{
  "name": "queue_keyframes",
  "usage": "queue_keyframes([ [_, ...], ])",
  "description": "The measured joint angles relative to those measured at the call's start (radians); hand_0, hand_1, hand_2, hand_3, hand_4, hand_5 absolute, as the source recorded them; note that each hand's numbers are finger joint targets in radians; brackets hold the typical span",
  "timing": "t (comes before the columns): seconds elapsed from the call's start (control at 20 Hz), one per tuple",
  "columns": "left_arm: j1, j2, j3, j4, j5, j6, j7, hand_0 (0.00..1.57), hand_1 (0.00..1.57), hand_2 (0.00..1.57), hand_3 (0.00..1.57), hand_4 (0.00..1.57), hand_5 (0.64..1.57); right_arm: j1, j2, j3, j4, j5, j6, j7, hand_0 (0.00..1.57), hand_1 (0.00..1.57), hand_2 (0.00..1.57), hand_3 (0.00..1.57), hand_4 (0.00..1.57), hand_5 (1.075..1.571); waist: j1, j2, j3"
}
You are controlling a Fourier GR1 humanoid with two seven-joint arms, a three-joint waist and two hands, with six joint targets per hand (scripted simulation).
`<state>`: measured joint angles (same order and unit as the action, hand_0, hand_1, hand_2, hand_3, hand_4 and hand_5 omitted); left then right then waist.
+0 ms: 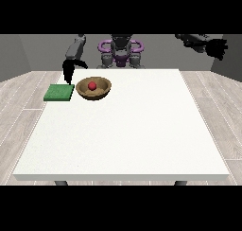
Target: Pick the cup and pour the ball into the bowl, then pick the bowl and place it on the pad
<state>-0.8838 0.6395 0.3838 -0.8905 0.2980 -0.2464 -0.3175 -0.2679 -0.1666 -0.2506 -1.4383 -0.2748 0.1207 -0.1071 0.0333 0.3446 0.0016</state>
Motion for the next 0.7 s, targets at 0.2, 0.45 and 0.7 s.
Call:
queue_keyframes([
  [0.2, -0.054, 0.055, 0.009, -0.020, 0.014, -0.006, 0.059, 0.00, 0.00, 0.00, 0.00, 0.00, 1.548, -0.051, -0.006, -0.022, 0.151, 0.000, 0.028, -0.083, 0.00, 0.00, 0.00, 0.00, 0.29, 1.570, -0.003, 0.020, 0.0001],
  [0.45, -0.088, 0.080, 0.004, -0.054, 0.031, 0.001, 0.139, 0.00, 0.00, 0.00, 0.00, 0.00, 1.536, -0.101, -0.010, -0.039, 0.337, 0.007, 0.049, -0.149, 0.00, 0.00, 0.00, 0.00, 0.37, 1.570, 0.002, 0.001, 0.0000],
  [0.7, -0.124, 0.096, 0.003, -0.088, 0.058, -0.002, 0.201, 0.00, 0.00, 0.00, 0.00, 0.00, 1.536, -0.180, -0.024, -0.068, 0.478, -0.009, 0.049, -0.164, 0.00, 0.00, 0.00, 0.00, 0.40, 1.571, 0.016, -0.009, -0.0033],
])
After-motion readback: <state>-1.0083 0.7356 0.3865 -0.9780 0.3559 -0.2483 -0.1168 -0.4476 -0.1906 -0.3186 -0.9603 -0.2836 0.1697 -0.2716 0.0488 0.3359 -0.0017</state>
